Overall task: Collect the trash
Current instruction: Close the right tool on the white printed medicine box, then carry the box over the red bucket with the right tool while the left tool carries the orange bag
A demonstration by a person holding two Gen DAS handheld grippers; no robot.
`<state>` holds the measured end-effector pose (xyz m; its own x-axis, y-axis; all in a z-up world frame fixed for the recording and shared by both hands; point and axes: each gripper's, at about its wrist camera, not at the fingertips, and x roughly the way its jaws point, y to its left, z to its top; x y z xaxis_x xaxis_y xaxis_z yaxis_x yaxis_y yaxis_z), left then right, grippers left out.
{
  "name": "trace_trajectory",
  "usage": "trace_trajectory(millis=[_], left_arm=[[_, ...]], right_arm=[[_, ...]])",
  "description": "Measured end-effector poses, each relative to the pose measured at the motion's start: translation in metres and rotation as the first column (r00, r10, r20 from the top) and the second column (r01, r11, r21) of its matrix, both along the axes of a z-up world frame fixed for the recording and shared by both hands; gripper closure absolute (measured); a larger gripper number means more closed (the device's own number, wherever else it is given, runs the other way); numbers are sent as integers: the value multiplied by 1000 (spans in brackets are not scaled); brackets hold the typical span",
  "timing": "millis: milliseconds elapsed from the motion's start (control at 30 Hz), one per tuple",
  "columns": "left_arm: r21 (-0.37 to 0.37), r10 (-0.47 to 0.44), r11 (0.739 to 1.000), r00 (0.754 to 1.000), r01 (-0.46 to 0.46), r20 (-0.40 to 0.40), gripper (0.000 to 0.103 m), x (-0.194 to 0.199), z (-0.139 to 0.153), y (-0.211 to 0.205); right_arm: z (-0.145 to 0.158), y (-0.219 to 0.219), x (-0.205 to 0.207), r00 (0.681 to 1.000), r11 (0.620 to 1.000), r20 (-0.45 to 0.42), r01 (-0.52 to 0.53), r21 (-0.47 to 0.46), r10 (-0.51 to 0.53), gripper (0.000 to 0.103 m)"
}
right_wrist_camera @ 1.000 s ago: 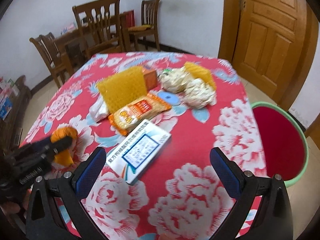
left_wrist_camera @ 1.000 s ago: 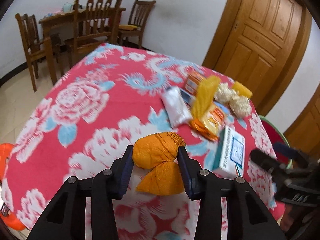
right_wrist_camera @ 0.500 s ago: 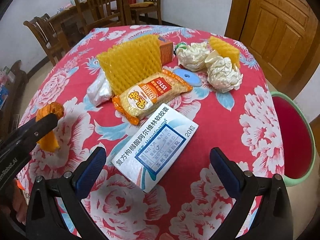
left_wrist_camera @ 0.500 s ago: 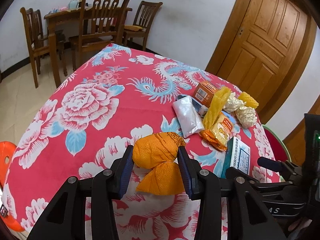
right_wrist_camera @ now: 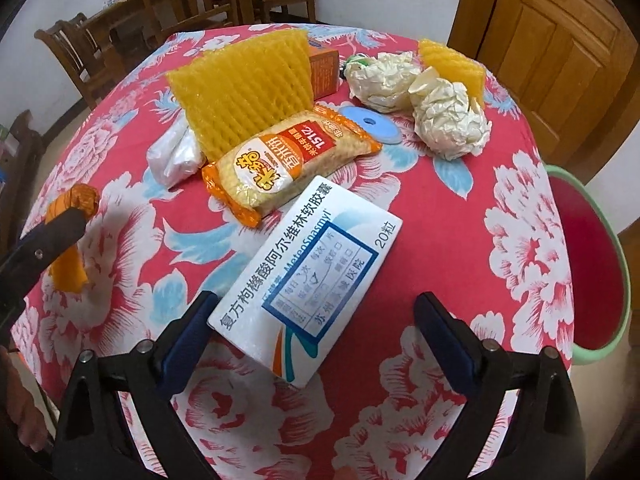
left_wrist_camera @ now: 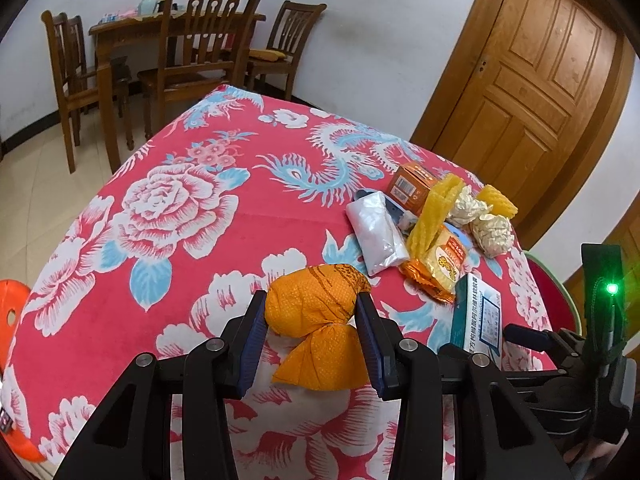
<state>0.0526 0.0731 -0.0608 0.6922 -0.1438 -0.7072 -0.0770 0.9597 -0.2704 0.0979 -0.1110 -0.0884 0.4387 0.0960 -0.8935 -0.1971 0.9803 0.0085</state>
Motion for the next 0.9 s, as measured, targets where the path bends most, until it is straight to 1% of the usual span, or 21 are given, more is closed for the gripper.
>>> trace_trajectory(millis=[33,100,200,233,267,333,467,533,800,900], left_arm=[[0,-2,1000,1000,2,0,59,0,0,-1],[1,-6,1000,1000,6,0,59,0,0,-1],[2,-9,1000,1000,9,1,59,-1,0,-3],[2,-9,1000,1000,9,2,59,-1,1,-3],[2,-10,1000,1000,10,4,59,-1,1,-4],[3,-11,1000,1000,11,7,59,-2,2,-4],[5,-13,1000,1000,13,8,59,-3,2,-5],[7,-14,1000,1000,14,9,59,-3,3,-6],[10,-15,1000,1000,15,11,59,-3,4,-6],[13,-20,1000,1000,20,10,59,-3,5,-8]], right_arm=[[0,-1,0,1000,1000,0,-1,1,1,7],[1,-2,1,1000,1000,8,2,1,-2,11],[5,-3,1,1000,1000,10,0,4,0,24],[6,-5,2,1000,1000,12,2,6,-2,34],[7,-8,2,1000,1000,11,5,10,-5,37],[8,-14,4,1000,999,-4,3,33,-2,37],[9,-19,4,1000,999,-4,-8,42,8,37],[12,-25,4,1000,998,-2,5,70,-5,37],[40,-47,-8,996,993,81,17,116,-27,37],[46,-52,-9,995,991,96,22,132,-35,37]])
